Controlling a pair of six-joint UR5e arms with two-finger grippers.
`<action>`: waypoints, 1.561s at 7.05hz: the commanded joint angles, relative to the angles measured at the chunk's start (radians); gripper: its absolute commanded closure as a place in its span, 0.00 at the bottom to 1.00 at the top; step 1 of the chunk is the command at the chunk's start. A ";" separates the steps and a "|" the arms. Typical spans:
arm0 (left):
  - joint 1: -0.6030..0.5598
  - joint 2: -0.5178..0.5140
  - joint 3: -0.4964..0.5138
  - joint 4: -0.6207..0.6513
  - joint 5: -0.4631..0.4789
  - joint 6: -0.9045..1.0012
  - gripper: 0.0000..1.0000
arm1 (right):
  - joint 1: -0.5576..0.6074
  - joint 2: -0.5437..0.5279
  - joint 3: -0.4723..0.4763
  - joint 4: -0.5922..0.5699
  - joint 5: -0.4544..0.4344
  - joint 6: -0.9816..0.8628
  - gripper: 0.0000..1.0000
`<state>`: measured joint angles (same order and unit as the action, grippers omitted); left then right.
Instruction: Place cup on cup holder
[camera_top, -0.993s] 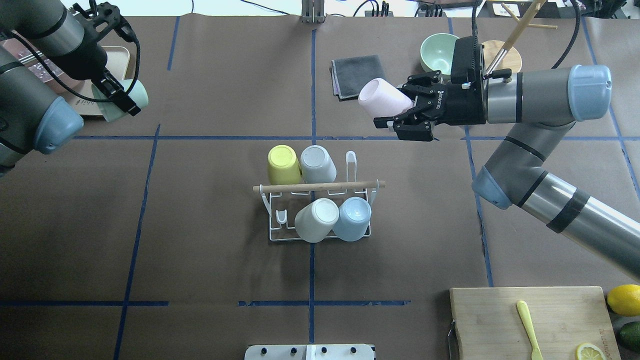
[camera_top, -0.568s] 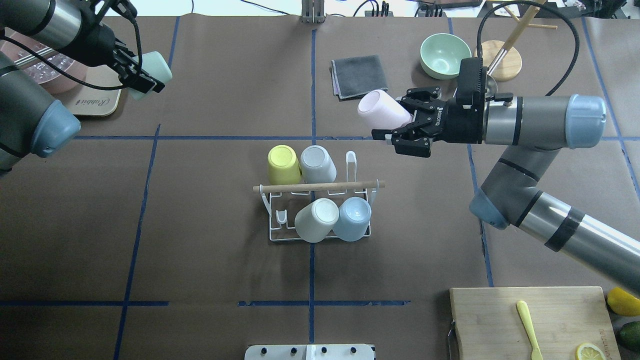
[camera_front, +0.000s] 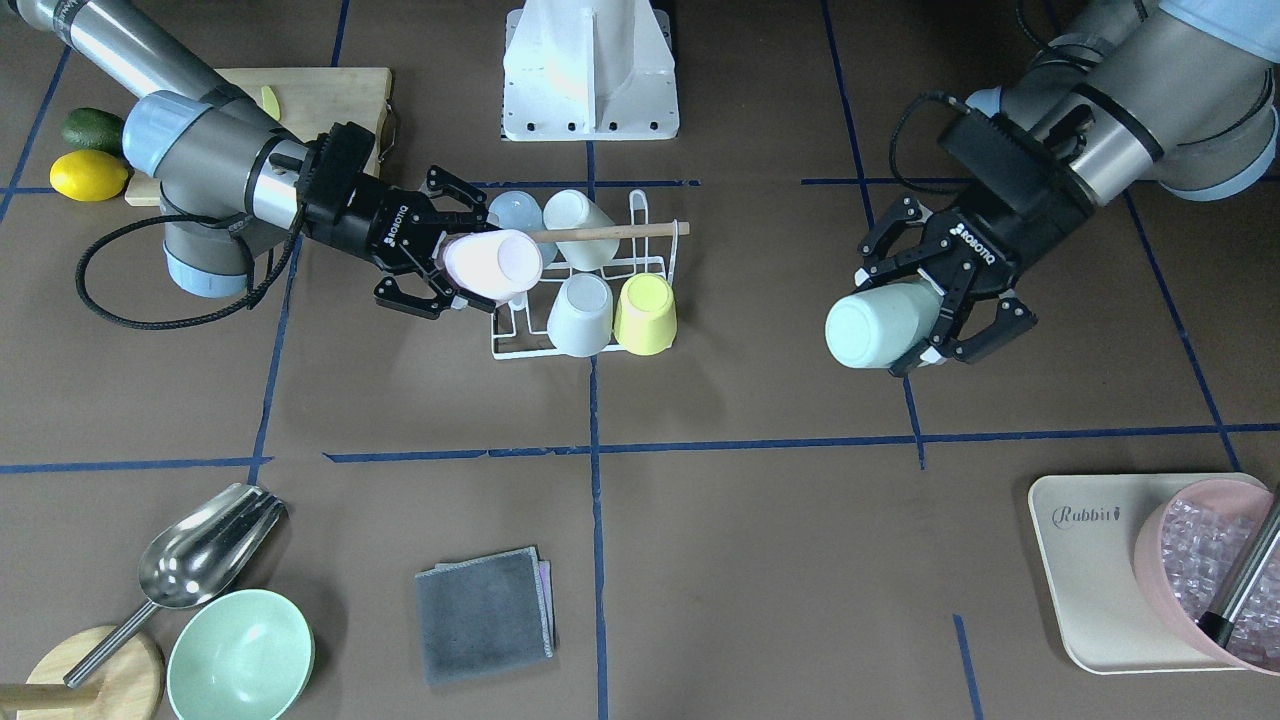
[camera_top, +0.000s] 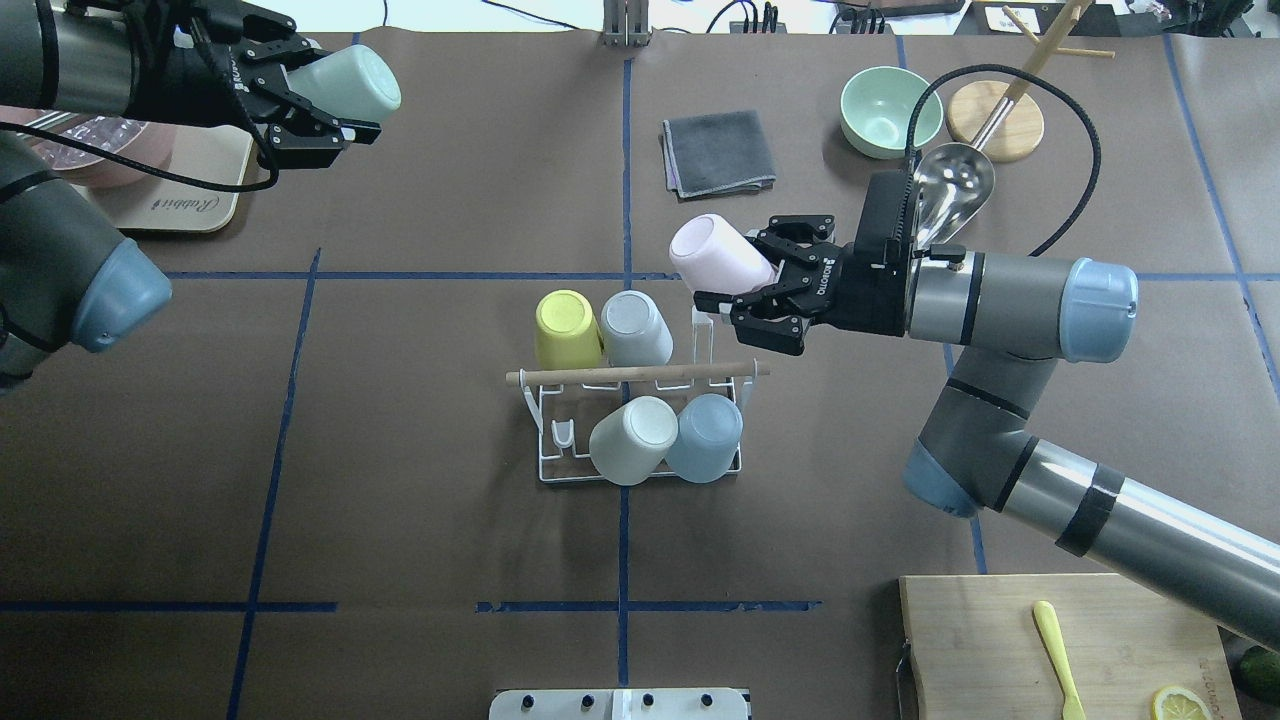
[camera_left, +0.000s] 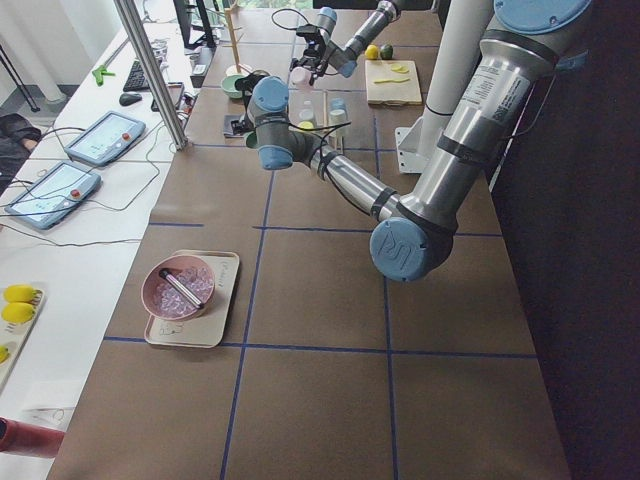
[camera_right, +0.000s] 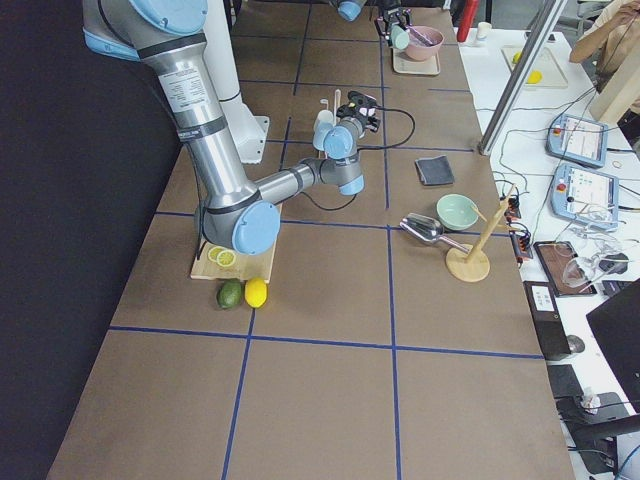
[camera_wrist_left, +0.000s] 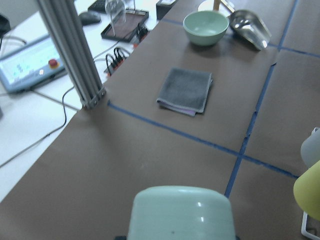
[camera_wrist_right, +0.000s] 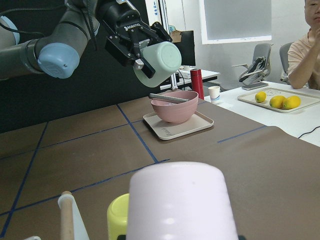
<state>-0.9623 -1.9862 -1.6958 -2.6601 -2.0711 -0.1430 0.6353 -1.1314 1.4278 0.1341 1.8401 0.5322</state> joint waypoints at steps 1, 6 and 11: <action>0.242 0.087 -0.109 -0.237 0.356 -0.003 1.00 | -0.034 0.016 -0.003 -0.004 -0.050 -0.017 0.97; 0.461 0.182 0.025 -0.802 0.634 -0.146 1.00 | -0.065 0.025 -0.038 -0.002 -0.113 -0.043 0.96; 0.652 0.133 0.028 -0.797 0.857 -0.056 1.00 | -0.074 0.007 -0.038 0.001 -0.113 -0.041 0.88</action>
<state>-0.3268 -1.8300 -1.6688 -3.4601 -1.2342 -0.2008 0.5602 -1.1192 1.3898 0.1348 1.7279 0.4907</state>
